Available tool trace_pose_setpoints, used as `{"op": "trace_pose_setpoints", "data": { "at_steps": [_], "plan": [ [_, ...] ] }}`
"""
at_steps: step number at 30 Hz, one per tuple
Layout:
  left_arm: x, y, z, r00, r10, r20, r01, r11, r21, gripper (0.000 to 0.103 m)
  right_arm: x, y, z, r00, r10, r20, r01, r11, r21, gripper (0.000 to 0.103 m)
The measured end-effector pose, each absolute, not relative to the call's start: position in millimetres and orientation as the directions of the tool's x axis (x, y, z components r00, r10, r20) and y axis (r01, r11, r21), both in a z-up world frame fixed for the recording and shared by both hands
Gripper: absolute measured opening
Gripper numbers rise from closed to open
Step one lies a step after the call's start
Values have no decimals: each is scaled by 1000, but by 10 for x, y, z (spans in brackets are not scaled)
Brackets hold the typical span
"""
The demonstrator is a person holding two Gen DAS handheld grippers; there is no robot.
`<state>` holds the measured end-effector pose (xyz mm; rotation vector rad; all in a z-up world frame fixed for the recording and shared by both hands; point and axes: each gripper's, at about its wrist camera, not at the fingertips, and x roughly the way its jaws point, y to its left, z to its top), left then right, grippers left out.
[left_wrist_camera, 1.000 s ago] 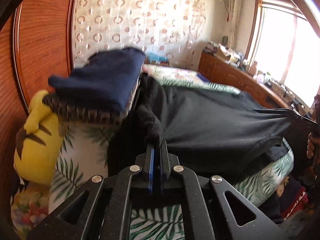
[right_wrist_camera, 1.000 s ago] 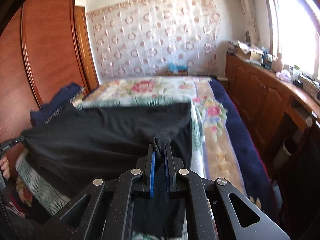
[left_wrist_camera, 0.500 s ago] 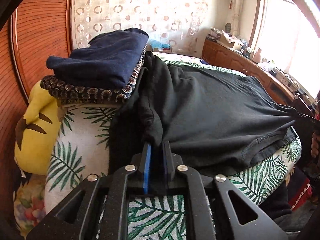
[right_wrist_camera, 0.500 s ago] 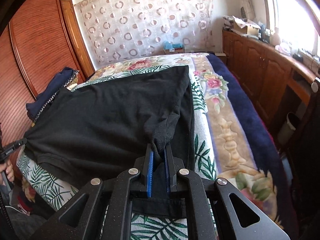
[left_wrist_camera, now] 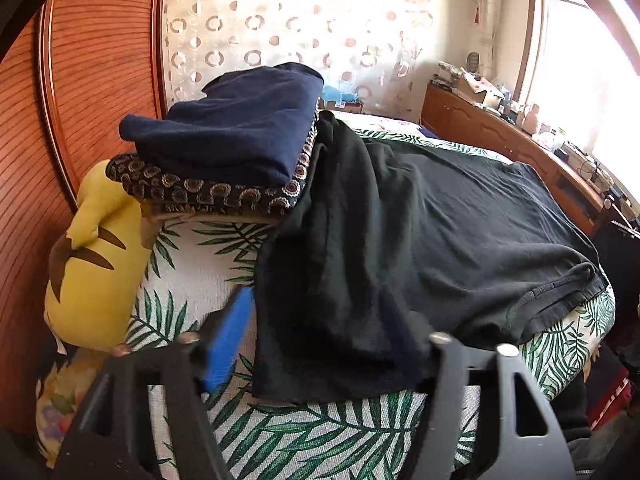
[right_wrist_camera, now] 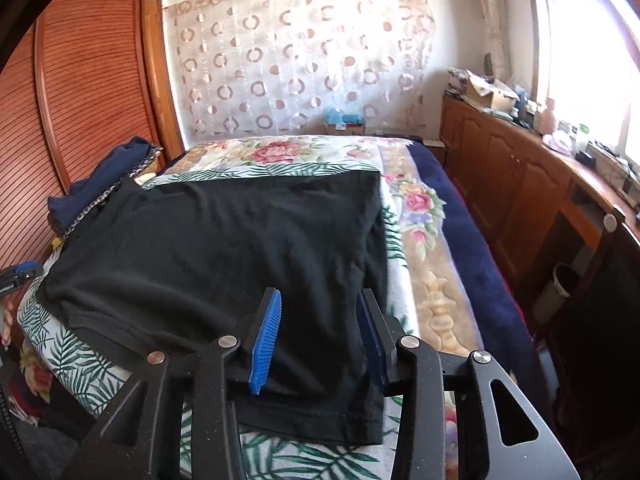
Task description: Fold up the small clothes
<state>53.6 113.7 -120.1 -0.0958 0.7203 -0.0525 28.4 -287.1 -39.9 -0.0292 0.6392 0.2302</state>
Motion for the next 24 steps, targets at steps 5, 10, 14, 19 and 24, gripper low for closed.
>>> {"op": "trace_pose_setpoints", "data": {
  "at_steps": [5, 10, 14, 19, 24],
  "plan": [
    [570, 1110, -1258, 739, -58, -672, 2, 996, -84, 73, 322, -2658, -500, 751, 251, -611, -279, 959, 50, 42],
    [595, 1106, -1297, 729, -47, -683, -4, 997, -73, 73, 429, -2385, -673, 716, 293, -634, -334, 941, 57, 42],
    [580, 1114, -1316, 728, -45, -684, -5, 998, -70, 73, 544, -2247, -839, 680, 319, -660, -360, 930, 79, 42],
    [577, 1141, -1343, 726, -44, -687, -10, 997, -74, 73, 645, -2143, -979, 664, 296, -686, -366, 929, 47, 42],
    [581, 1175, -1370, 721, -41, -691, -18, 997, -77, 73, 664, -2083, -1098, 664, 270, -697, -353, 935, 26, 45]
  ]
}}
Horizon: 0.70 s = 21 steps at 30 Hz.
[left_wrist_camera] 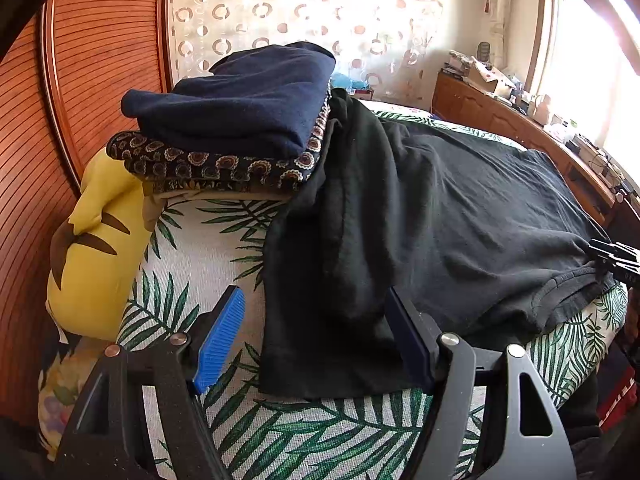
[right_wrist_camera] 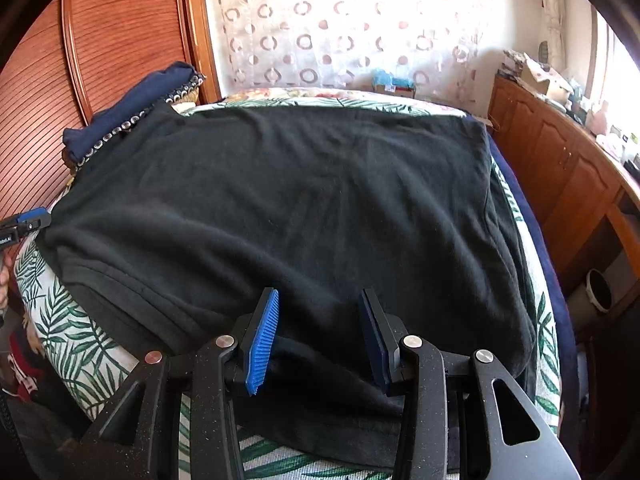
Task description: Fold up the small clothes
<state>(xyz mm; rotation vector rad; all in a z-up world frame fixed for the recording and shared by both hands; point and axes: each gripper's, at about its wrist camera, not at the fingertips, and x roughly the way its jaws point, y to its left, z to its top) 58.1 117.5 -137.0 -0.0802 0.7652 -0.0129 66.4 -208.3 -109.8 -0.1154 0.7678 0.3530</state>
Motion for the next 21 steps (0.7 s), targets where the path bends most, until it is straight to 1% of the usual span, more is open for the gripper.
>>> {"op": "trace_pose_setpoints", "data": {
  "at_steps": [3, 5, 7, 10, 17, 21],
  "plan": [
    [587, 1194, -1382, 720, -40, -693, -22, 996, -81, 73, 645, -2072, -1106, 678, 270, -684, -347, 937, 26, 48],
    [597, 1218, -1397, 717, -44, -696, -26, 996, -90, 73, 589, -2091, -1116, 689, 265, -675, -351, 936, 10, 54],
    [608, 1237, -1416, 713, -45, -700, -33, 995, -98, 73, 538, -2090, -1147, 707, 250, -662, -344, 939, -13, 63],
    [626, 1265, -1449, 704, -51, -708, -41, 993, -112, 73, 506, -2093, -1185, 725, 249, -642, -333, 943, -11, 66],
    [657, 1286, -1473, 703, -61, -708, -43, 991, -128, 73, 441, -2059, -1192, 733, 244, -635, -326, 945, -13, 67],
    [674, 1273, -1475, 710, -91, -698, -19, 989, -148, 73, 432, -2099, -1199, 734, 246, -633, -324, 946, -7, 67]
  ]
}}
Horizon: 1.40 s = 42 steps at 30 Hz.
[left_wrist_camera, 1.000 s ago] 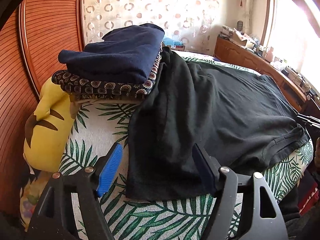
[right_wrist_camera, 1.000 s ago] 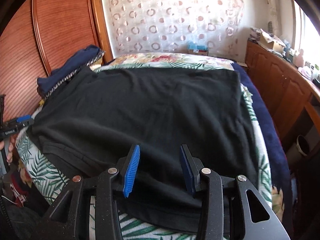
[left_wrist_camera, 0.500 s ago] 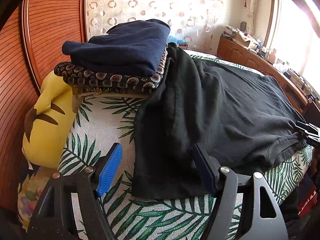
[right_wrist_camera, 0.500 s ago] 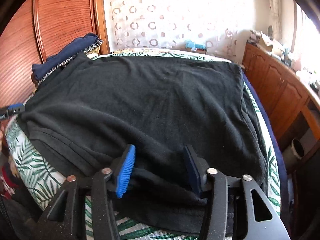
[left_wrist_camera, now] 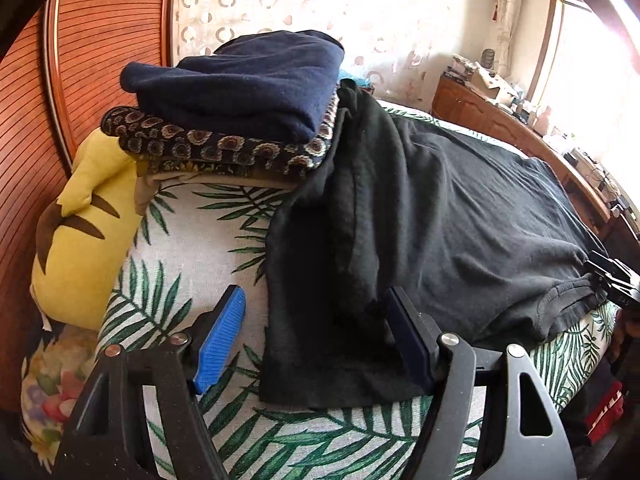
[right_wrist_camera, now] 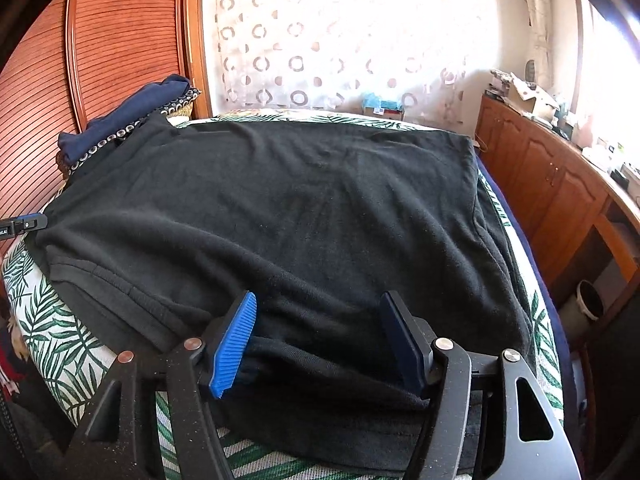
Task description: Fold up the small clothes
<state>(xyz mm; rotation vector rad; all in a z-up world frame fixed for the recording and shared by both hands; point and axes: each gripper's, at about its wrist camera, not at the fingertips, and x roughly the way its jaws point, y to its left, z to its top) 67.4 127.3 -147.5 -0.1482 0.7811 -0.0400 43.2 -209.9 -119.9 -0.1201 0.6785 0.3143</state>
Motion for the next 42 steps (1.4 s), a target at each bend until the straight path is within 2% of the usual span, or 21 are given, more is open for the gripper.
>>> {"op": "trace_pose_setpoints", "data": {
  "at_steps": [3, 4, 5, 8, 12, 23, 26, 33, 42],
  "plan": [
    [727, 1260, -1460, 704, -128, -698, 3, 984, -177, 53, 435, -2108, -1189, 733, 248, -633, -323, 946, -3, 67],
    [749, 1259, -1451, 699, -145, -700, 8, 981, -195, 45, 435, -2110, -1189, 733, 249, -633, -323, 946, -2, 67],
    [774, 1252, -1438, 694, -166, -701, 15, 976, -216, 32, 434, -2113, -1187, 733, 250, -633, -324, 946, -1, 67],
    [807, 1200, -1404, 686, -193, -701, 35, 972, -233, 12, 436, -2131, -1177, 732, 255, -632, -326, 945, 4, 67],
    [781, 1033, -1279, 710, -197, -677, 79, 976, -202, 10, 440, -2133, -1173, 731, 256, -632, -327, 945, 5, 67],
    [902, 263, -455, 771, -361, -525, 302, 933, -198, 9, 481, -2226, -1161, 714, 277, -643, -344, 939, 21, 67],
    [1026, 31, -266, 764, -411, -498, 367, 911, -188, 9, 487, -2348, -1075, 701, 298, -647, -337, 939, 68, 67],
    [1166, -636, 64, 713, -532, -457, 511, 840, -181, 9, 353, -2743, -797, 775, 204, -599, -262, 965, -10, 67],
    [1228, -1381, 429, 657, -610, -442, 632, 766, -117, 9, 234, -3078, -724, 801, 172, -574, -198, 980, 17, 67]
  ]
}}
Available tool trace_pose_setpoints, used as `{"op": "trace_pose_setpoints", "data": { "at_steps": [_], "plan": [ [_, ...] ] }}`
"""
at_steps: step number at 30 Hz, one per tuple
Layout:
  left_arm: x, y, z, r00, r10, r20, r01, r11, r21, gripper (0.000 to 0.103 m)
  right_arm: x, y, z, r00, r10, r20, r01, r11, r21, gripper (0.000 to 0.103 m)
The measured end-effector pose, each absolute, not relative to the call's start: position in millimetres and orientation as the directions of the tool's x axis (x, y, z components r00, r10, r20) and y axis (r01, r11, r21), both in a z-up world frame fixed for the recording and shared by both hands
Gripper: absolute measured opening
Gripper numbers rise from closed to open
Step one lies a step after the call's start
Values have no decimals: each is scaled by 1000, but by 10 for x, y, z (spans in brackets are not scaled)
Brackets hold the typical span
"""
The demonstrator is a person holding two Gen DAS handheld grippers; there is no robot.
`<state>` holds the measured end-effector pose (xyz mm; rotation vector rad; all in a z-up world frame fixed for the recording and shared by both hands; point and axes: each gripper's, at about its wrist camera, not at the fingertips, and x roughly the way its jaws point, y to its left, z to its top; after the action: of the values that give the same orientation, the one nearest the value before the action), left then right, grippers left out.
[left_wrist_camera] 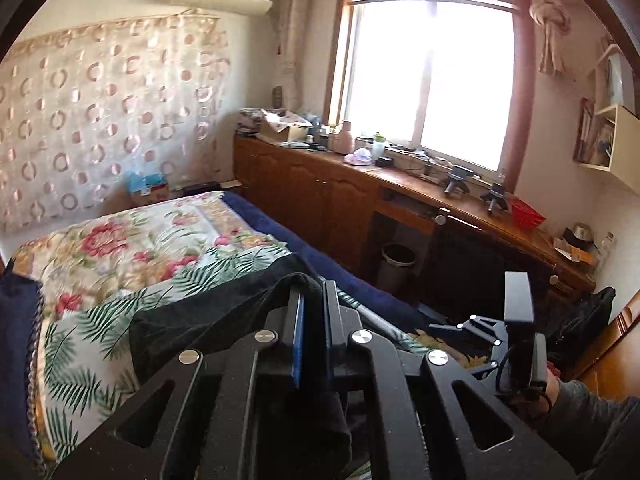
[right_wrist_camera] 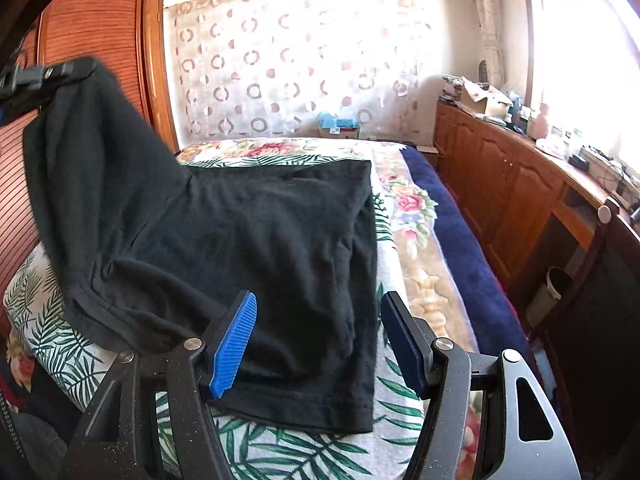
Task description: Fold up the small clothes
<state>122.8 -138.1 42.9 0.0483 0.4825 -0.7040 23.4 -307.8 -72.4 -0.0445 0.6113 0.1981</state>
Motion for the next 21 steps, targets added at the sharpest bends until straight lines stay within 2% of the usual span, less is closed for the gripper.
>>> {"op": "trace_pose_setpoints", "data": {
  "at_steps": [3, 4, 7, 10, 21],
  "plan": [
    [1262, -1479, 459, 662, -605, -443, 614, 776, -141, 9, 217, -3069, -724, 801, 175, -572, -198, 980, 23, 67],
    [1291, -1499, 436, 642, -613, -461, 622, 768, -155, 15, 214, -3064, -725, 801, 177, -571, -200, 980, 23, 67],
    [1265, -1490, 377, 659, -592, -463, 614, 780, -124, 50, 220, -3018, -749, 797, 182, -576, -206, 978, 24, 67],
    [1239, -1411, 347, 670, -571, -475, 599, 794, -109, 63, 240, -3042, -743, 796, 176, -579, -205, 979, 14, 67],
    [1140, -665, -133, 737, -421, -529, 444, 891, -90, 65, 372, -2880, -671, 795, 197, -574, -244, 970, -7, 67]
  ]
}}
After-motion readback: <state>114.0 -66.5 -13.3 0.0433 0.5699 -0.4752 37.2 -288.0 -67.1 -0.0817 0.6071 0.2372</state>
